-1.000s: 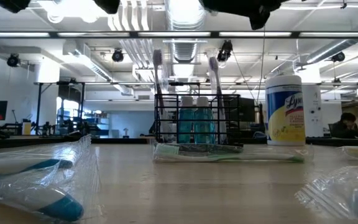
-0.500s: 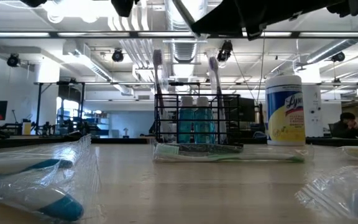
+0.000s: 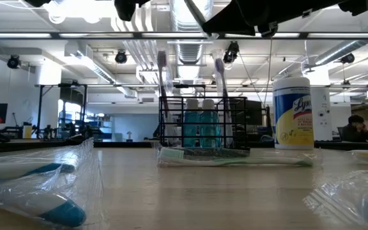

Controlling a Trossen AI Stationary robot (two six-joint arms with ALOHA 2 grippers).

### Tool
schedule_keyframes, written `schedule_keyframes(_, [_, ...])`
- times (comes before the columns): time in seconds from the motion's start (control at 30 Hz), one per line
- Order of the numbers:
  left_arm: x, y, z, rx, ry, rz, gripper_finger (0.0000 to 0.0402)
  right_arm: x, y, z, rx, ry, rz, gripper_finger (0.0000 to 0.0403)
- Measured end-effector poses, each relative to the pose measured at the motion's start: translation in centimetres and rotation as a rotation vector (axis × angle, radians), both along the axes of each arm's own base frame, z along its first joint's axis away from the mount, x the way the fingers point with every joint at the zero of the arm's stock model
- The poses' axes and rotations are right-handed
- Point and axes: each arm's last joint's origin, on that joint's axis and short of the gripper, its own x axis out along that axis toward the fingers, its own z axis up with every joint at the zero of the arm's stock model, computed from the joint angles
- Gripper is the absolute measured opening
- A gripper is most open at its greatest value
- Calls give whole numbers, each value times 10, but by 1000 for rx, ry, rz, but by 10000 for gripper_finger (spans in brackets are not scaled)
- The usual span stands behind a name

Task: Pick & Place toothbrushing station
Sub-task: Put the top green toothbrush into the black organizer

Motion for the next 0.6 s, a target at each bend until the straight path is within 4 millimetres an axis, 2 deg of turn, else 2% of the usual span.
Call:
schedule_keyframes(0.23, [0, 0, -2, 1, 11, -1, 141, 0, 0, 2, 8, -17, -3, 13])
schedule_keyframes(0.33, [0, 0, 0, 1, 7, -1, 110, 0, 0, 2, 8, -17, -2, 13])
schedule_keyframes(0.47, [1, -1, 2, 34, 4, -19, 37, 0, 0, 2, 12, -18, 4, 13])
schedule_keyframes(0.6, [1, -1, 2, 78, 14, -27, 27, 0, 0, 2, 15, -18, 7, 13])
